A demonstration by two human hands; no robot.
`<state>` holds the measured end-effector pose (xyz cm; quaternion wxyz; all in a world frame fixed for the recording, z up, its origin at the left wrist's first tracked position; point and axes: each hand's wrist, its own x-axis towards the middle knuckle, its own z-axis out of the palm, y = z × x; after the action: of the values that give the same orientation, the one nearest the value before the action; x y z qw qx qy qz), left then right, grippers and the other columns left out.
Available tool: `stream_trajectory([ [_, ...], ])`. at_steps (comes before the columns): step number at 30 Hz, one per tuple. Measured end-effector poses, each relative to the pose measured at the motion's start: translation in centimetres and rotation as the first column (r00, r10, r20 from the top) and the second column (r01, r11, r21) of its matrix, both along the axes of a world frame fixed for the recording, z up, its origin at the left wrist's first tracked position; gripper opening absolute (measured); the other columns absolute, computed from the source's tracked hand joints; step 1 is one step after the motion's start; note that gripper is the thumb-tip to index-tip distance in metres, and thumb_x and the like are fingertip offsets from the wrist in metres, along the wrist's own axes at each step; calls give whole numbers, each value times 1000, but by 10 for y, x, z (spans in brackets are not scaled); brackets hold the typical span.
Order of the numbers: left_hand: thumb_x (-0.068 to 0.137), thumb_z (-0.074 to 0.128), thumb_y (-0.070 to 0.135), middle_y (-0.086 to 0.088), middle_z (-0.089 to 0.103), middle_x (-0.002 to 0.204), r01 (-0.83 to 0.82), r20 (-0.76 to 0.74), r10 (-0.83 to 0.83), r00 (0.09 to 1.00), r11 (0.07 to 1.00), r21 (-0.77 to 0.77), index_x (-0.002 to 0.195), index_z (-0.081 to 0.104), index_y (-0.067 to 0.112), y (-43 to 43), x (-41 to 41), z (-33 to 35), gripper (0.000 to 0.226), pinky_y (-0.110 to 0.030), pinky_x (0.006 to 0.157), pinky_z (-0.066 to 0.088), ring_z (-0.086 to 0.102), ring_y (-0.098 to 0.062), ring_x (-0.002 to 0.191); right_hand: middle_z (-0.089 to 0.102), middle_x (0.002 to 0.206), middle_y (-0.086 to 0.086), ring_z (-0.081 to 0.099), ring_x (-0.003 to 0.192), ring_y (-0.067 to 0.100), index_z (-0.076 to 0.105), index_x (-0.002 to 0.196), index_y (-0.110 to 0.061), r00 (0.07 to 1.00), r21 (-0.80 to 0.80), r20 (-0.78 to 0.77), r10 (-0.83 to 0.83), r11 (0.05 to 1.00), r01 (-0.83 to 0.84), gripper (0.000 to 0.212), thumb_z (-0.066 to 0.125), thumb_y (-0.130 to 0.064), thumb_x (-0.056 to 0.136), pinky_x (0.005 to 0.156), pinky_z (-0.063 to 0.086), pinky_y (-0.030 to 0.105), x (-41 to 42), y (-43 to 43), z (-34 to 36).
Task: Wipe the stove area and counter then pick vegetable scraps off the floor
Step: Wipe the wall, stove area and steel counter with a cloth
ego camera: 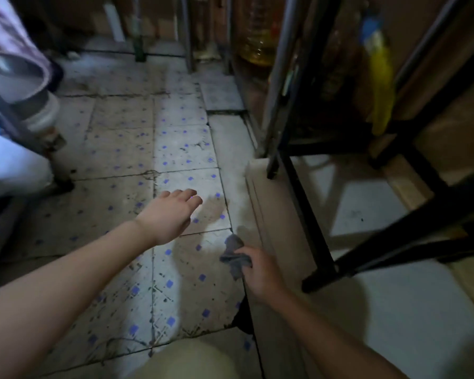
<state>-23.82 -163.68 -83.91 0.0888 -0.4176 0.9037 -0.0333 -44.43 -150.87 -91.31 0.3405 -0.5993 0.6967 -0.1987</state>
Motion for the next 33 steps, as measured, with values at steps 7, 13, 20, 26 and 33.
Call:
stream_trajectory([
  [7,92,48,21,-9,37,141,-193,85,189,978,981,38,133,36,14,-14,39,87,43,-36,96,38,44,-28,124,59,123,3,56,107,17,63,117,-14,980,-79,-36,-194,978,191,41,49,6,84,83,40,19,28,-67,119],
  [13,97,38,28,-5,46,133,-234,-51,234,971,972,1,131,37,16,-25,54,177,36,-35,92,38,48,-23,119,61,112,-2,55,93,6,65,112,-17,966,-62,-11,-257,965,256,32,52,-2,87,77,45,13,59,-77,223],
  [20,100,37,33,-6,17,157,-312,-94,316,944,948,60,144,27,19,-34,76,289,47,-40,111,26,19,-24,143,59,107,-4,57,97,10,67,108,-14,988,-61,-142,-56,997,47,33,51,3,85,66,32,-1,89,-73,343],
  [26,99,37,30,-6,20,157,-316,-129,323,938,946,71,143,27,18,-50,86,395,47,-40,111,27,22,-24,142,57,123,-3,56,109,14,64,116,-16,986,-97,-161,-44,995,28,38,49,1,86,86,45,25,101,-76,452],
  [33,96,42,30,-7,31,151,-252,-151,256,955,967,46,142,30,17,-62,61,498,49,-40,107,33,31,-24,137,53,130,-11,52,117,10,61,121,-22,983,-142,-145,-117,985,97,39,49,-4,88,96,43,22,84,-56,556],
])
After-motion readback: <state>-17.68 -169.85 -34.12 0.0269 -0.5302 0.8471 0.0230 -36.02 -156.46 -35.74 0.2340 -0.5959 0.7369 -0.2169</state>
